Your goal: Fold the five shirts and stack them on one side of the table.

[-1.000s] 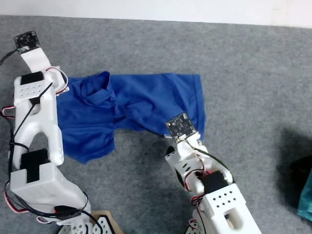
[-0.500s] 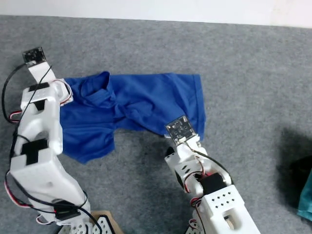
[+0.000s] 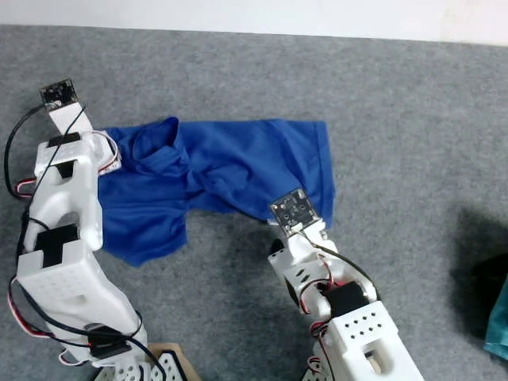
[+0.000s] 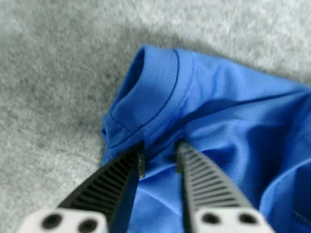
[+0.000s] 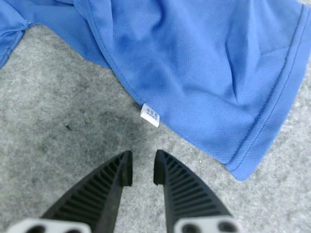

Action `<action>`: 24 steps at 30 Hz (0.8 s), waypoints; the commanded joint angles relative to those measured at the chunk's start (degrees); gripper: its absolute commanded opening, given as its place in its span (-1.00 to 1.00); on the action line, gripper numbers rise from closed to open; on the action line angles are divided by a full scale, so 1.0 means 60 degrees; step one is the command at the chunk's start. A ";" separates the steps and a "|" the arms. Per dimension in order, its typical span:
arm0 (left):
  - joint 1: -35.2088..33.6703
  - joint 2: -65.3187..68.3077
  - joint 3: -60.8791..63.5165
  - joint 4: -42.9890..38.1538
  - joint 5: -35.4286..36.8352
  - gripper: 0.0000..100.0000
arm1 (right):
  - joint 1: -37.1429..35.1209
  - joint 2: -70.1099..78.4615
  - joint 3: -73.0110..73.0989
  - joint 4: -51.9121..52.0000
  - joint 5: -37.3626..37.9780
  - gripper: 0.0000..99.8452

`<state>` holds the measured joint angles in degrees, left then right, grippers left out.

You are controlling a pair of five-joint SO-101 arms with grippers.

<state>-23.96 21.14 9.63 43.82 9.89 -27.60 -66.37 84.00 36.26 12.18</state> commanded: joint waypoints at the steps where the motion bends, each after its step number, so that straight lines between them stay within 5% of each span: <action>1: 0.0256 -0.0623 -0.0242 0.0234 -0.0029 -0.97 | 0.0081 -0.0110 -0.0095 -0.0183 0.0117 -0.82; 15: -0.0007 -0.1004 -0.0212 0.1421 -0.0029 -0.99 | 0.0081 -0.0125 -0.0095 -0.0183 0.0117 -0.82; 24: -0.0549 -0.3788 0.1516 0.2081 -0.0088 -0.99 | 0.0081 -0.0125 -0.0095 -0.0183 0.0117 -0.82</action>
<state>-25.63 7.69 13.32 55.60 9.89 -27.60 -66.37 84.00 36.26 12.18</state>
